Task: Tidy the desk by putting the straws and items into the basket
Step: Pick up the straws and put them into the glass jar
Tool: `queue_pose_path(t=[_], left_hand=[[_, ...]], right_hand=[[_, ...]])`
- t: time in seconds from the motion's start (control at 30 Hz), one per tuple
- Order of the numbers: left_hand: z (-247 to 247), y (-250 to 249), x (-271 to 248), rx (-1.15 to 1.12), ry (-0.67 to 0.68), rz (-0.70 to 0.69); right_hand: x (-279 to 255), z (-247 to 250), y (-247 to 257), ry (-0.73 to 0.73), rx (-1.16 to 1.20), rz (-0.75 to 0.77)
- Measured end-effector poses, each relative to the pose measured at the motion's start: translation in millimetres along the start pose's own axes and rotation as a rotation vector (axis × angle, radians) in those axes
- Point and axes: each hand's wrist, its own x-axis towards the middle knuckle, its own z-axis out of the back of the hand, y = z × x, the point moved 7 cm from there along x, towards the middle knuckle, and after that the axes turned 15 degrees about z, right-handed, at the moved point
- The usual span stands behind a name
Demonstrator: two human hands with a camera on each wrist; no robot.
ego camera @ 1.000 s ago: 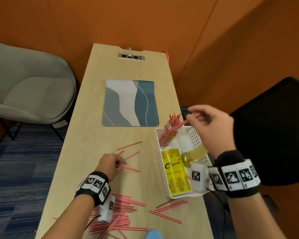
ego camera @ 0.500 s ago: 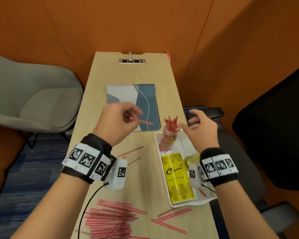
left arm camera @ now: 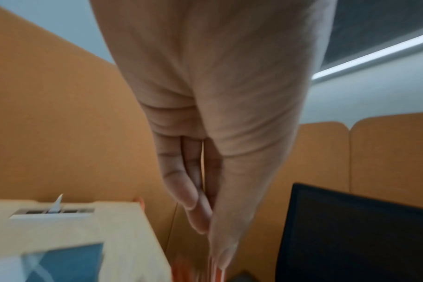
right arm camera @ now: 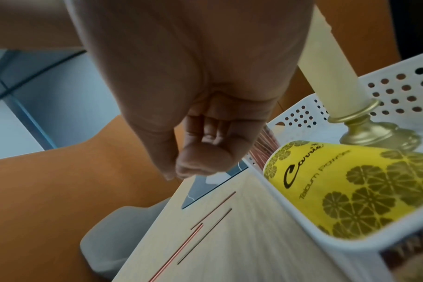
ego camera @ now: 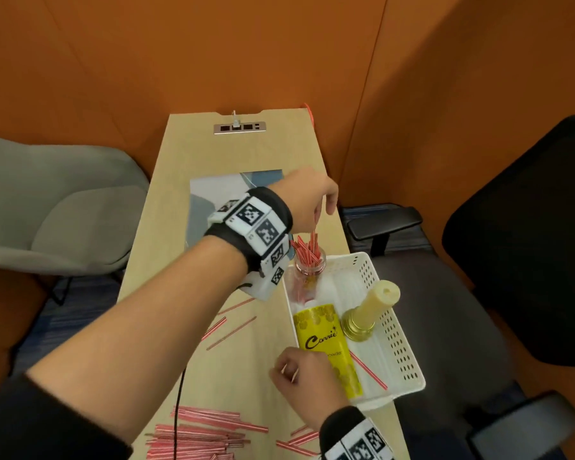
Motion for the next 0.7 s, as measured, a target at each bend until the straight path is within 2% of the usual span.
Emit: queue_pose_path(t=[0.1, 0.17, 0.3, 0.37, 0.47, 0.53, 0.6, 0.7], left_hand=[[-44, 7, 13, 0.071, 0.113, 0.044], [-65, 19, 15, 0.055, 0.076, 0.035], [-67, 59, 5, -0.232, -0.129, 0.069], [-54, 85, -9, -0.430, -0.280, 0.073], [-51, 136, -40, -0.626, -0.417, 0.126], [-70, 180, -60, -0.706, -0.465, 0.250], [-108, 227, -81, -0.761, -0.472, 0.438], [-188, 283, -120, -0.782, -0.341, 0.744]], right_hand=[[-3, -10, 2, 0.030, -0.015, 0.022], [-3, -18, -1, 0.059, -0.054, 0.025], [3, -34, 2, 0.136, -0.099, 0.007], [15, -44, 3, 0.173, -0.092, -0.005], [44, -60, -2, 0.218, -0.150, -0.018], [69, -71, -9, 0.201, -0.215, -0.022], [91, -81, -15, 0.167, -0.264, -0.016], [114, -96, -23, 0.134, -0.339, -0.021]])
